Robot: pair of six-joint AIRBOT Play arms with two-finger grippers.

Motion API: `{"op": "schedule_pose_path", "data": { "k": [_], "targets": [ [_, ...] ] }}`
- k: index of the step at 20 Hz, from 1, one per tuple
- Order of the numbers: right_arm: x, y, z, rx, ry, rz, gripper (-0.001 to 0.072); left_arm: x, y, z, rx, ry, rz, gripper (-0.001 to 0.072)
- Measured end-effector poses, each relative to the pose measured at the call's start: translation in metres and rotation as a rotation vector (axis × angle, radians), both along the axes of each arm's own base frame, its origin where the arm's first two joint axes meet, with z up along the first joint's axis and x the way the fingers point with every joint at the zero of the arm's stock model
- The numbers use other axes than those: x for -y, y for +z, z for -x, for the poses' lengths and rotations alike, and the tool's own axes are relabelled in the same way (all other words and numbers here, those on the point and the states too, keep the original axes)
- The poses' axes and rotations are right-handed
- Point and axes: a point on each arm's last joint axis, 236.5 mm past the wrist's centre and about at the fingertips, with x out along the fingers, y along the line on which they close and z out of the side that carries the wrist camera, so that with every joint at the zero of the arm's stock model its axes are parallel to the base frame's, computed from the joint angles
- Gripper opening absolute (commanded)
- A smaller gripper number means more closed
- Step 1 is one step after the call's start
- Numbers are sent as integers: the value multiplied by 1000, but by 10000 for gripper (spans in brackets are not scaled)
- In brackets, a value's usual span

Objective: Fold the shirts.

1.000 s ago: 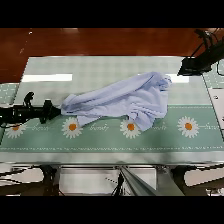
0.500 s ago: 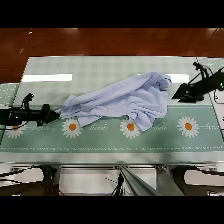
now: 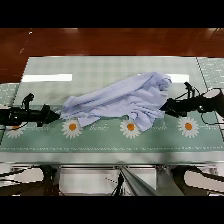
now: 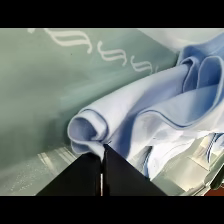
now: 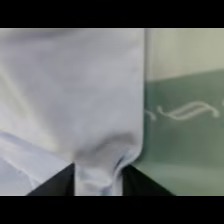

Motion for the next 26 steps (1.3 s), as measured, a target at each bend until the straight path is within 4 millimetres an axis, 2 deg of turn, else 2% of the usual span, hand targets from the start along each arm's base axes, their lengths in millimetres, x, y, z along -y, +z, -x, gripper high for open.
{"op": "schedule_pose_path", "data": {
  "k": [1, 4, 5, 7, 9, 10, 12, 14, 15, 17, 19, 20, 21, 23, 25, 26],
  "targets": [
    [-4, -3, -5, 18, -9, 17, 16, 1, 1, -2, 6, 3, 6, 18],
    [-12, 7, -23, 85, -41, 39, 19, 1, 14, -13, 43, 2, 28, 18],
    [-11, 18, -31, 121, -46, 42, 19, 1, 23, -19, 66, -7, 40, 18],
    [-4, 60, -49, 230, -50, 54, 19, 1, 54, -38, 146, -25, 77, 18],
    [7, 119, -64, 368, -54, 72, 18, -1, 107, -66, 283, -22, 128, 18],
    [12, 155, -69, 450, -55, 87, 18, -3, 143, -80, 374, -14, 156, 18],
    [20, 232, -71, 622, -58, 124, 17, -4, 225, -102, 582, 7, 226, 18],
    [22, 307, -62, 791, -62, 161, 18, 1, 316, -106, 806, 18, 314, 18],
    [21, 344, -55, 871, -68, 173, 18, 5, 365, -101, 925, 21, 365, 18],
    [17, 404, -36, 1000, -77, 193, 18, 13, 451, -77, 1135, 11, 466, 18],
    [11, 459, -12, 1122, -87, 207, 18, 24, 529, -36, 1334, -21, 565, 18],
    [7, 483, 0, 1175, -89, 210, 18, 29, 558, -16, 1413, -33, 597, 18],
    [3, 501, 12, 1215, -85, 215, 18, 35, 586, 8, 1487, -51, 628, 18],
    [-7, 533, 38, 1281, -67, 224, 18, 49, 625, 47, 1583, -88, 660, 17],
    [-17, 546, 62, 1296, -29, 243, 18, 65, 650, 85, 1649, -137, 676, 17],
    [-20, 545, 72, 1280, -10, 258, 18, 73, 658, 99, 1669, -153, 664, 17]
  ]
}}
